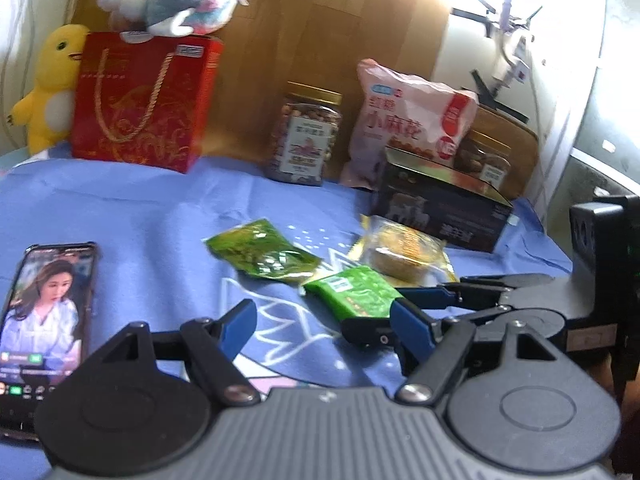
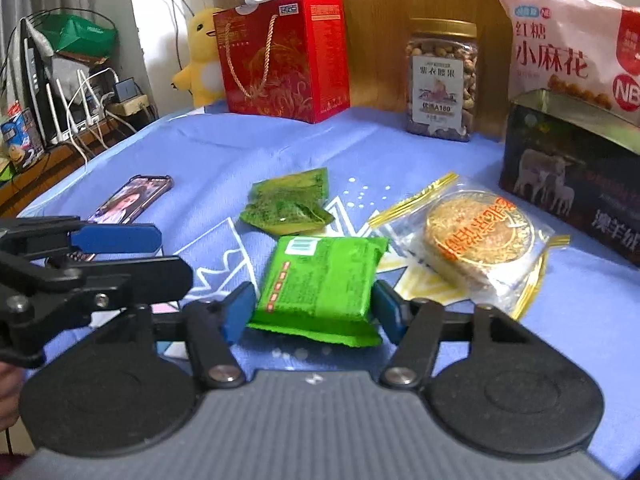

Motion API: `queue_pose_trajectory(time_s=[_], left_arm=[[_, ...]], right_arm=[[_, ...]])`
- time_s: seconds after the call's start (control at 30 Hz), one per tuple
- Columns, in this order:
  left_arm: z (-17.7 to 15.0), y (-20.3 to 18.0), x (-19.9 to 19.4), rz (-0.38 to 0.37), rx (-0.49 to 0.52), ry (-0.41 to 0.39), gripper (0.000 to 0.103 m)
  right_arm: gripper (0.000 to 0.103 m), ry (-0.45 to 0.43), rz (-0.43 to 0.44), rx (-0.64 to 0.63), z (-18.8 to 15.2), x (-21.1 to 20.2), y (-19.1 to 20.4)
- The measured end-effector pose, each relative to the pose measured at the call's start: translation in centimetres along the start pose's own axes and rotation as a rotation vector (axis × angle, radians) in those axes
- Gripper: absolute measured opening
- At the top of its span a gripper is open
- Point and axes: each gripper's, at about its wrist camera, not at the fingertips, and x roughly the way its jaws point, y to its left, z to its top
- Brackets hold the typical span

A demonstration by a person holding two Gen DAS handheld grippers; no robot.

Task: Organize snacks
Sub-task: 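Reach the left tool to the bright green packet and grasp it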

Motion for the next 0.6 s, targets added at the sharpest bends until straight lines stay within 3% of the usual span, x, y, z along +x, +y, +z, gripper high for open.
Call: queue_pose_trajectory(time_s=[0.23,0.4,0.5,0.6], left_arm=[[-0.3,-2.8,1.0,-0.080,0.069,0.047,0.076],[-0.2,-4.9,2.3,-0.202,0.090,0.119,0.078],[0.0,-5.9,3.2,-0.252,0.092,0.155,0.080],[0.4,-6.7,4.1,-0.246,0.094,0.176,0.080]], right_arm=[[0.063,-0.020,-0.054,-0.040,-2.7,-4.0,-2.2],[0.063,-0.031,-0.033,-0.141,-5.1,-7.2,-2.6],[0.066,-0.063,-0.125,-0.203,-6.1,-8.5,-2.7],[0.076,-0.101,-0.252,-0.192,-6.6,-9.6,-3.7]])
